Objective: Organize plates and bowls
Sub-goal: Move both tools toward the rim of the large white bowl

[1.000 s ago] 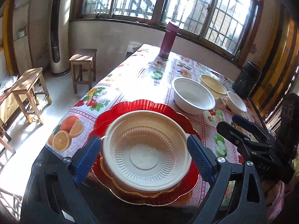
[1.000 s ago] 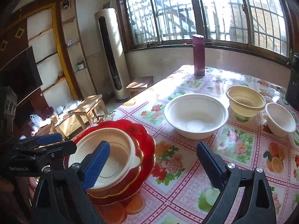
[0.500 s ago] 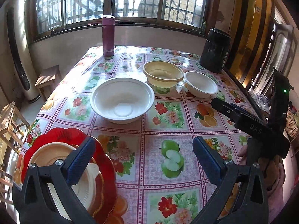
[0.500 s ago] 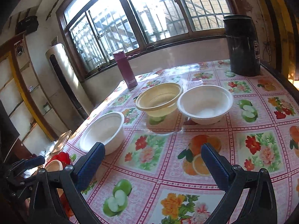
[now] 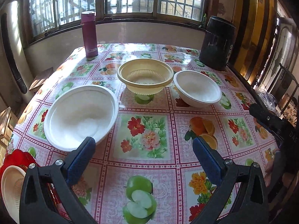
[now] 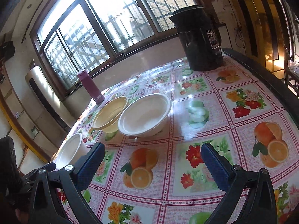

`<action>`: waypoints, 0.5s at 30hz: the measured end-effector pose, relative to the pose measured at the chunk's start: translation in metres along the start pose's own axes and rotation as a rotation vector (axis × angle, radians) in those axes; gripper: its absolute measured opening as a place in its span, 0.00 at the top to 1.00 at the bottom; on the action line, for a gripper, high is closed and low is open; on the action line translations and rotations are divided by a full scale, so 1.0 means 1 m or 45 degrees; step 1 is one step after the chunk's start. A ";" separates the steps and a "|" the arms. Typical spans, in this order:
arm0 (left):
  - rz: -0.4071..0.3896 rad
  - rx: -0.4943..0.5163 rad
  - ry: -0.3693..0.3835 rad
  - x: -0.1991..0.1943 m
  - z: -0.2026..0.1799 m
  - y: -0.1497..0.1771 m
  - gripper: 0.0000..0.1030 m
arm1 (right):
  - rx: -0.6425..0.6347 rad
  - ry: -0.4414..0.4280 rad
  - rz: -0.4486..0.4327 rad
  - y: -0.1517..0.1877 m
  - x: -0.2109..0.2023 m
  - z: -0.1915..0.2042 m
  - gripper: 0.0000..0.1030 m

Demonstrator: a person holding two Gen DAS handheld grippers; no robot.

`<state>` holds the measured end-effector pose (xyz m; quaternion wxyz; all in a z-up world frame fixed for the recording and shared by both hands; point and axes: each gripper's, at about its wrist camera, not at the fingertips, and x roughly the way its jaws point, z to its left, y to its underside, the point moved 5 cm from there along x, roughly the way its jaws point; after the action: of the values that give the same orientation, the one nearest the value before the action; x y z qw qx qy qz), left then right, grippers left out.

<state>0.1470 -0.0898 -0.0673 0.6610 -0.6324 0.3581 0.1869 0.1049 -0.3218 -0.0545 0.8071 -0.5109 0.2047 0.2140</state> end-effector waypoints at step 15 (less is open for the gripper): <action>-0.067 -0.018 -0.054 0.011 0.003 -0.012 0.00 | 0.005 0.027 0.016 0.001 0.004 -0.002 0.00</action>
<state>0.1635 -0.0909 -0.0663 0.6687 -0.6421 0.3260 0.1853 0.1076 -0.3228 -0.0587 0.8046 -0.5100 0.2169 0.2134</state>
